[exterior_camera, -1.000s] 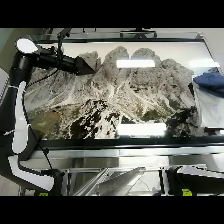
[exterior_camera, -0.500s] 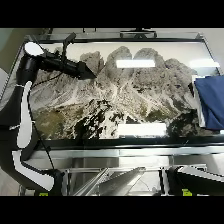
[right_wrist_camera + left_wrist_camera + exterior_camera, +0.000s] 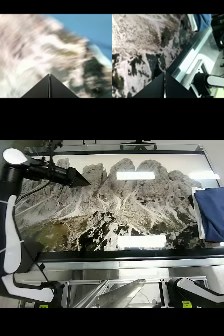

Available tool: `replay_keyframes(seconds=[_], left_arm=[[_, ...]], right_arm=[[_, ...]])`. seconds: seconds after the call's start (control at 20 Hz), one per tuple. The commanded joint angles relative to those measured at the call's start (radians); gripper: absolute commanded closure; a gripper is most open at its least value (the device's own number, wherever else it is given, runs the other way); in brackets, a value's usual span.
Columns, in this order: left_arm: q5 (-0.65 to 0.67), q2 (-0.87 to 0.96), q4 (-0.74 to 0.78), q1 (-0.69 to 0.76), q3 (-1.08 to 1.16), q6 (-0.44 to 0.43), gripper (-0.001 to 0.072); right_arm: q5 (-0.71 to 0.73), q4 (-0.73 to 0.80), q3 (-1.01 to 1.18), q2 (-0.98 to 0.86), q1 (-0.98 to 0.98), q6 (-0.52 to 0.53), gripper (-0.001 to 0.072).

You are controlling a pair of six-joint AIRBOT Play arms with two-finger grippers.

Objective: Fold the shirts.

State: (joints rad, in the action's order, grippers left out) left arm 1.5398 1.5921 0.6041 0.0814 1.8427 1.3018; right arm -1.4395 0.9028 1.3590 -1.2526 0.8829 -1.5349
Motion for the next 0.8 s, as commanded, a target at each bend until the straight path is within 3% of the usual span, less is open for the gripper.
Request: replay_keyframes(seconds=[0.0,0.35,0.5,0.75], left_arm=[[-0.006,-0.187,0.007,0.000,-0.194,0.004,0.0701],[-0.160,-0.627,0.075,0.108,-0.993,-0.013,0.0701],[-0.199,-0.725,0.076,0.107,-1.133,-0.008,0.0700],[-0.229,-0.805,0.075,0.107,-1.172,0.009,0.0700]], right_arm=[[-0.028,-0.010,-0.117,0.104,-0.236,0.030,0.0686],[0.195,0.054,-0.758,0.386,-0.743,0.087,0.0686],[0.212,0.051,-0.798,0.396,-0.766,0.085,0.0686],[0.228,0.024,-0.798,0.396,-0.766,0.084,0.0686]])
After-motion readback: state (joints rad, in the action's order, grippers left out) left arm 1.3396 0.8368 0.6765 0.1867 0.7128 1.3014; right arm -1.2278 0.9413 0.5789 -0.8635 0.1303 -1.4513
